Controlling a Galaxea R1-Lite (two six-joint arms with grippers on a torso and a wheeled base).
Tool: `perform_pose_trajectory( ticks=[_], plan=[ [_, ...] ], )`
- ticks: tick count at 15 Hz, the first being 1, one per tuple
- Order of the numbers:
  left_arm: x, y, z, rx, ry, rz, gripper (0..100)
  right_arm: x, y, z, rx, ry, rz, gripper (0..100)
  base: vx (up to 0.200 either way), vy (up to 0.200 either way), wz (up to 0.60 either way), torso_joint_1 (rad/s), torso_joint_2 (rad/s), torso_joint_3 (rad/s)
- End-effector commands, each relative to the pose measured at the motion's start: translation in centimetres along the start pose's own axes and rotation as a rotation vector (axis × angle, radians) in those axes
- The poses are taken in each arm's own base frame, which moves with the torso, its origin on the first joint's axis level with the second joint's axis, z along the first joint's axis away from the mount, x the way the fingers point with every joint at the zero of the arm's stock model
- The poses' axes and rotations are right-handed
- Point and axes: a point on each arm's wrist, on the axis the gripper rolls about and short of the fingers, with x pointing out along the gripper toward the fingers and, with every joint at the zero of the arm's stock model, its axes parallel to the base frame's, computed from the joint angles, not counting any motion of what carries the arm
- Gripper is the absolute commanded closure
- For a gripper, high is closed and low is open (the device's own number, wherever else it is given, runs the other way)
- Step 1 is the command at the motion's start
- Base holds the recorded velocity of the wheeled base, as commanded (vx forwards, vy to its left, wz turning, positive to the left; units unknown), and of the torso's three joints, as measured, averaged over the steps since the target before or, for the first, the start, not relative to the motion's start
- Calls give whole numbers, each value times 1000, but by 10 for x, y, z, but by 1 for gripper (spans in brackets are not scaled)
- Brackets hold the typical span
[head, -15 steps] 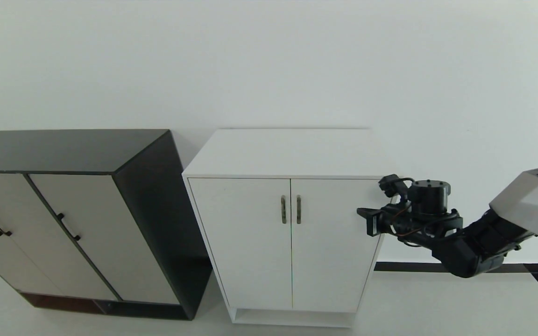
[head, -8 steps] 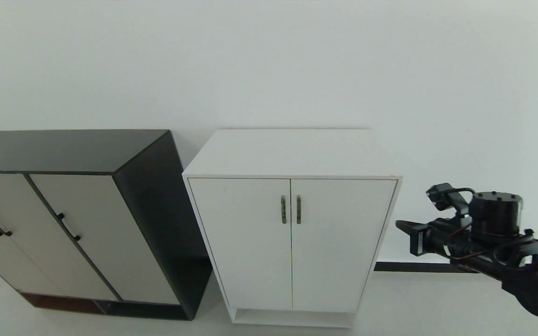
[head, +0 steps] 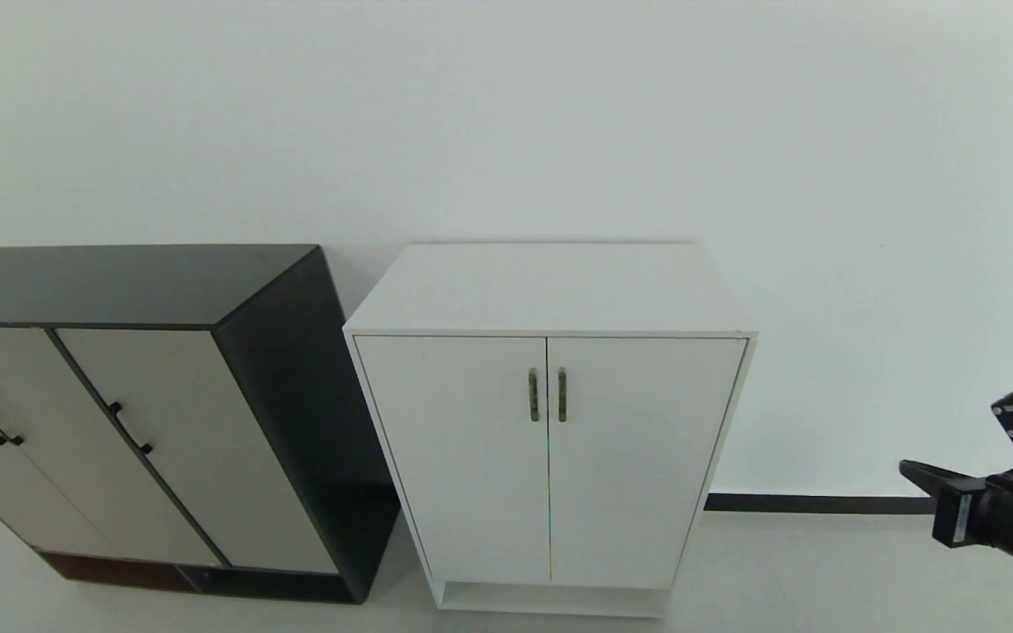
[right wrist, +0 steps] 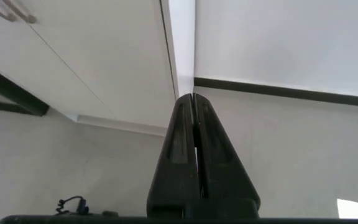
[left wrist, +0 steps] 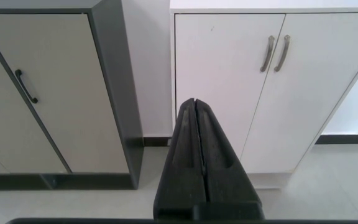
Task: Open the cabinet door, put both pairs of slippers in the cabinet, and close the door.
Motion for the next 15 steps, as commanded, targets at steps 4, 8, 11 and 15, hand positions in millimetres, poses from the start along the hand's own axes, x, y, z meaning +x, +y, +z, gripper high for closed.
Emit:
perform_pose_trajectory(
  ticks=[4, 8, 11, 15],
  plan=[
    [0, 0, 0, 0, 1, 0, 100, -68, 8, -23, 19, -1, -27, 100, 0, 0, 0, 0, 0, 0],
    [0, 0, 0, 0, 1, -1, 100, -115, 19, -44, 31, 54, -19, 100, 0, 0, 0, 0, 0, 0],
    [0, 0, 0, 0, 1, -1, 100, -148, 27, -61, 21, -4, -27, 100, 0, 0, 0, 0, 0, 0],
    [0, 0, 0, 0, 1, 0, 100, -175, 34, -89, 11, -98, -32, 100, 0, 0, 0, 0, 0, 0]
  ],
)
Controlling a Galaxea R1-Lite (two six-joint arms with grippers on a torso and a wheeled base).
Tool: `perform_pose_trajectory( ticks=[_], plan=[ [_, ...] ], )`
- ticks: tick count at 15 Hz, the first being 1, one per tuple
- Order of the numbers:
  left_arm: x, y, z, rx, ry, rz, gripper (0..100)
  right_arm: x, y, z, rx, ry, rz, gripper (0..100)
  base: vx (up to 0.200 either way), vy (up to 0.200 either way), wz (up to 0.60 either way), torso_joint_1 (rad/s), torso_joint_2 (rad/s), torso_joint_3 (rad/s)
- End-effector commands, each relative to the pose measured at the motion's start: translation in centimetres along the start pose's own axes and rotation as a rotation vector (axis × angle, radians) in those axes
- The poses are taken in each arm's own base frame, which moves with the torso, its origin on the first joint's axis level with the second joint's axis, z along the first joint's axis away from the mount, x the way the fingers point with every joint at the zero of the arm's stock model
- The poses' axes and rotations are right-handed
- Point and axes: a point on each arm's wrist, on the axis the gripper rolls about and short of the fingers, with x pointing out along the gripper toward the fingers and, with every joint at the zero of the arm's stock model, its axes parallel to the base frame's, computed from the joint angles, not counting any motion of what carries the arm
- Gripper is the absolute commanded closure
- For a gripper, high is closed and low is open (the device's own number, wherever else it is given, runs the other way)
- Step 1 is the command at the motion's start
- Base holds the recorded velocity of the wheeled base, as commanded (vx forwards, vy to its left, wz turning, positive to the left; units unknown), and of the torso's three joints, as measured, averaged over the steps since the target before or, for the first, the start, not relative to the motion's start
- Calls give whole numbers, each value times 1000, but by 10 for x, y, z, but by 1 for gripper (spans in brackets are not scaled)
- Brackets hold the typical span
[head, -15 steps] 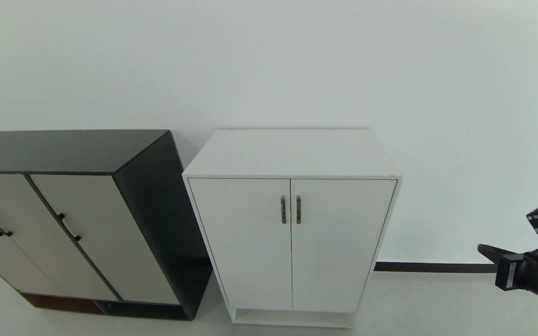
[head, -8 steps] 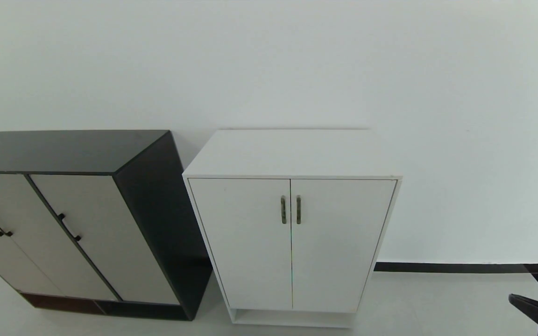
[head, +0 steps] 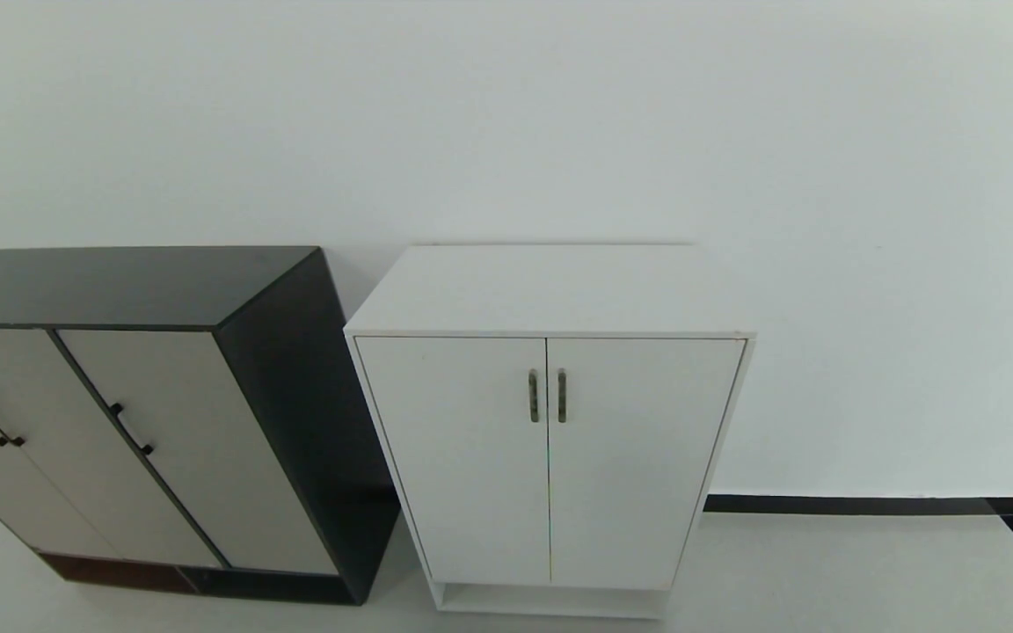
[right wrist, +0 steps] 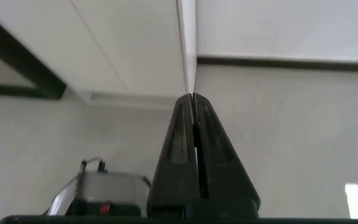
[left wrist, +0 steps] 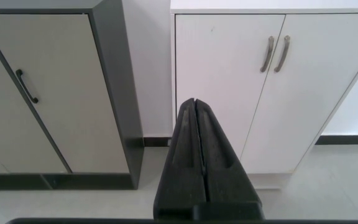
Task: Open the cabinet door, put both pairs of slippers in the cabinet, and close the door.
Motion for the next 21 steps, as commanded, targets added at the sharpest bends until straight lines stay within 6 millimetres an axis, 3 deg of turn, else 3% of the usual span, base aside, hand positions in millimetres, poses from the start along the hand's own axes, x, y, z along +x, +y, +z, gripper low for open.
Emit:
perform_pose_trajectory(
  ticks=[1, 3, 6, 9, 11, 21],
  plan=[
    [0, 0, 0, 0, 0, 0, 100, -23, 5, -17, -16, -181, 0, 100, 0, 0, 0, 0, 0, 0],
    [0, 0, 0, 0, 1, 1, 100, -29, 6, -20, -28, -252, 2, 100, 0, 0, 0, 0, 0, 0],
    [0, 0, 0, 0, 1, 0, 100, -33, 3, -26, -19, -302, -185, 100, 0, 0, 0, 0, 0, 0],
    [0, 0, 0, 0, 1, 0, 100, -33, 3, -28, -23, -285, -153, 100, 0, 0, 0, 0, 0, 0],
    [0, 0, 0, 0, 1, 0, 100, -34, 1, -28, -48, -296, -37, 100, 0, 0, 0, 0, 0, 0],
    [0, 0, 0, 0, 1, 0, 100, -39, 2, -32, -68, -376, -90, 100, 0, 0, 0, 0, 0, 0]
  ],
)
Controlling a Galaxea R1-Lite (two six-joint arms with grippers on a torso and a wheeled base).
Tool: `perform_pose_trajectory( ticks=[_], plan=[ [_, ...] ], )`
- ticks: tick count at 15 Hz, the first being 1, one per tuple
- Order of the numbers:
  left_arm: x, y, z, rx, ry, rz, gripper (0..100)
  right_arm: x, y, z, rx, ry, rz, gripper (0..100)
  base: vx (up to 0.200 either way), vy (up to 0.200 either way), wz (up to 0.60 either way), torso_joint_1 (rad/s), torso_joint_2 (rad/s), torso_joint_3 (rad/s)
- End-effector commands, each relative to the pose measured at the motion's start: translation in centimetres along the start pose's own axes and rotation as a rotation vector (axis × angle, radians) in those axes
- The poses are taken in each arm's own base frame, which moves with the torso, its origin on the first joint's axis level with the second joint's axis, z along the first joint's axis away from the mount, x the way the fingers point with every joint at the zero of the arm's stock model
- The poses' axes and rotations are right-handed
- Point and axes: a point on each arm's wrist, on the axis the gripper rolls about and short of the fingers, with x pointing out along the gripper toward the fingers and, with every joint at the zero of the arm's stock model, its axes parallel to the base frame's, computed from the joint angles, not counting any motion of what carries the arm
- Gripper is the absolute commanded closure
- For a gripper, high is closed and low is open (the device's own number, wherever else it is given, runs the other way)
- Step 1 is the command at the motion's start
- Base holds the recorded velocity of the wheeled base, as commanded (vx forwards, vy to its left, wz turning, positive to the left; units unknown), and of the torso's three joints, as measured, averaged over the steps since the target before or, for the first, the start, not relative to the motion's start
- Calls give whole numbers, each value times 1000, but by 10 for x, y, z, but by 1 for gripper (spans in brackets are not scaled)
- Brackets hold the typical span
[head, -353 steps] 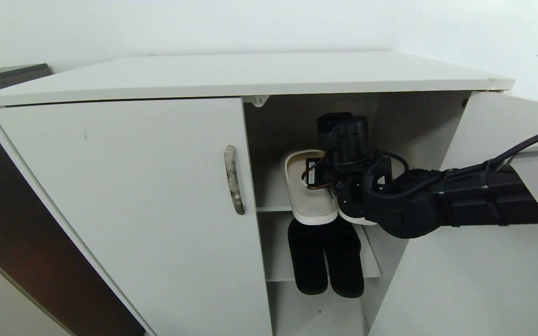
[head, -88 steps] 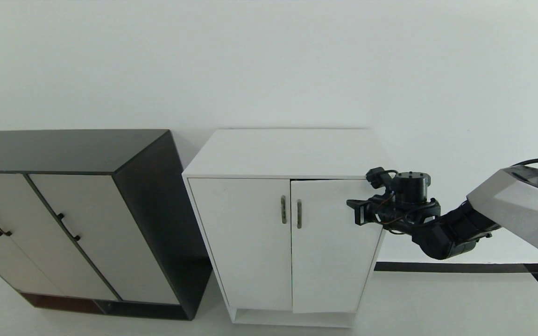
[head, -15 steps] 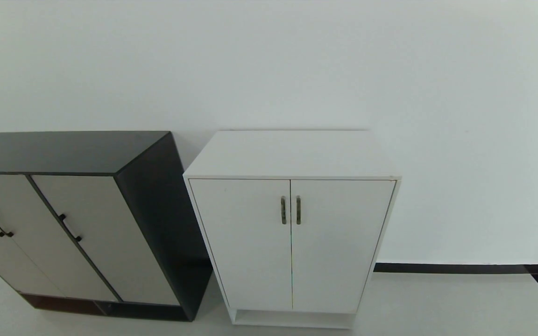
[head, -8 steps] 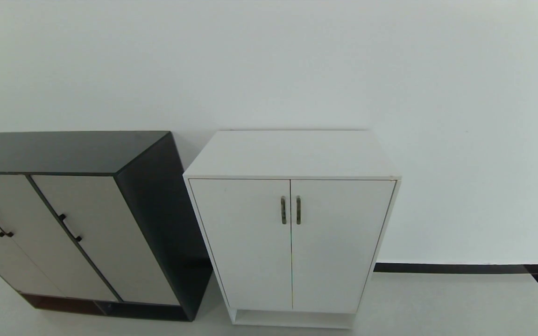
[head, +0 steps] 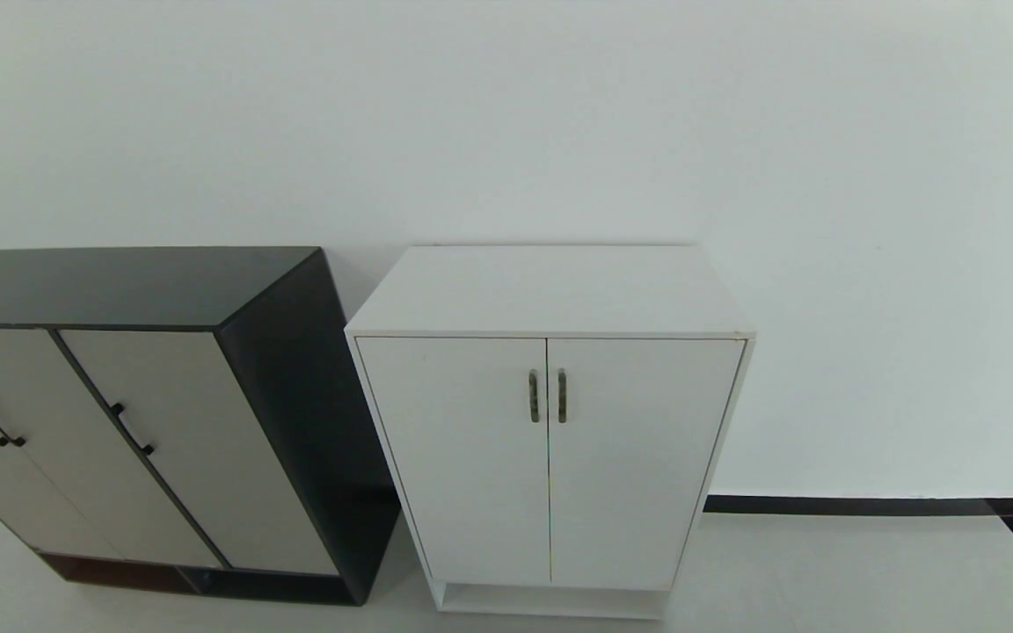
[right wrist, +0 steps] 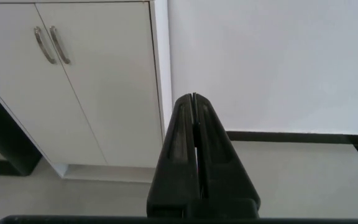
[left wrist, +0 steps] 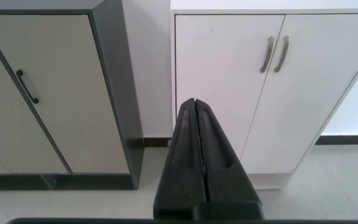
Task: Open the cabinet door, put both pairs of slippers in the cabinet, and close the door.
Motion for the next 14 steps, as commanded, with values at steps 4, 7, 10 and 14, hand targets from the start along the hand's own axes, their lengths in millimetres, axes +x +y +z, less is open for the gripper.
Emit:
perform_pose_trajectory(
  ticks=[4, 7, 10, 14],
  plan=[
    [0, 0, 0, 12, 1, -1, 100, -1, 0, 0, 32, -8, -4, 100, 0, 0, 0, 0, 0, 0],
    [0, 0, 0, 4, 1, 2, 100, -1, 0, 0, 32, -9, -4, 100, 0, 0, 0, 0, 0, 0],
    [0, 0, 0, 4, 1, 1, 100, -1, 0, 0, 32, -9, -4, 100, 0, 0, 0, 0, 0, 0],
    [0, 0, 0, 4, 1, 2, 100, -1, 0, 0, 32, -9, -4, 100, 0, 0, 0, 0, 0, 0]
  ],
)
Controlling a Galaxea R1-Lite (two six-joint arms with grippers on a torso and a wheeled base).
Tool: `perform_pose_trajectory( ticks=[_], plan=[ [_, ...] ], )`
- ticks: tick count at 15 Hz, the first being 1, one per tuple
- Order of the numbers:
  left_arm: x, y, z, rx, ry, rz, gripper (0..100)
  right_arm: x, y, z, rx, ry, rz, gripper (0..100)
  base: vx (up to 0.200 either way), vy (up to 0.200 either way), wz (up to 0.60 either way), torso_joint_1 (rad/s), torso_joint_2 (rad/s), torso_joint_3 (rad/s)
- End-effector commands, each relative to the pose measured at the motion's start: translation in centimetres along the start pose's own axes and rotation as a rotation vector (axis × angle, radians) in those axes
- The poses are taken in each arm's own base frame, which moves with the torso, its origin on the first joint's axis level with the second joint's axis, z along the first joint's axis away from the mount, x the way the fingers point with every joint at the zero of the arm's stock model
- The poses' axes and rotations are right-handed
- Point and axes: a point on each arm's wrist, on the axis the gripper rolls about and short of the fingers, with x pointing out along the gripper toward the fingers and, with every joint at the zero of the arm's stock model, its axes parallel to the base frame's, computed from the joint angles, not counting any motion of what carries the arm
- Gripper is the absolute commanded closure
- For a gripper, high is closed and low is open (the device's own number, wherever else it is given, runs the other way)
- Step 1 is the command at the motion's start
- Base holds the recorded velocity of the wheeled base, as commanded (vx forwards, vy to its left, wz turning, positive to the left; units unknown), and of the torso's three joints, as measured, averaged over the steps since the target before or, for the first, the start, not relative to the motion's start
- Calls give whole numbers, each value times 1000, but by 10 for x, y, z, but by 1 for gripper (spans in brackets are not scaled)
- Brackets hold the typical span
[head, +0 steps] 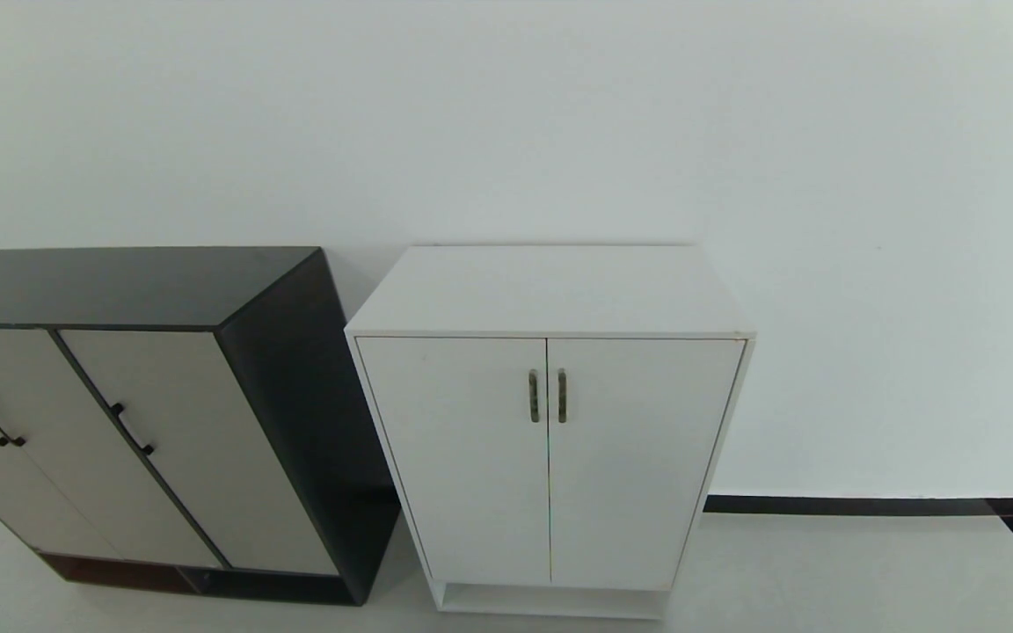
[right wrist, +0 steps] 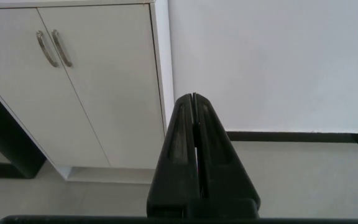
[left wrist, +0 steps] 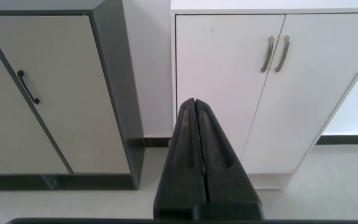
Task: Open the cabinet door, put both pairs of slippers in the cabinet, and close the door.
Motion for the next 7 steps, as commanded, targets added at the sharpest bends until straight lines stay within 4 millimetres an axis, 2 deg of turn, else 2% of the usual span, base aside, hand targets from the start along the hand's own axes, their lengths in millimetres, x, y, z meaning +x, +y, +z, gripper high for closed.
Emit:
perform_pose_trajectory(
  ticks=[1, 7],
  plan=[
    [0, 0, 0, 0, 0, 1, 100, 0, 0, 0, -1, 3, 0, 100, 0, 0, 0, 0, 0, 0],
    [0, 0, 0, 0, 1, 0, 100, 0, 0, 0, -1, 3, 0, 100, 0, 0, 0, 0, 0, 0]
  ],
)
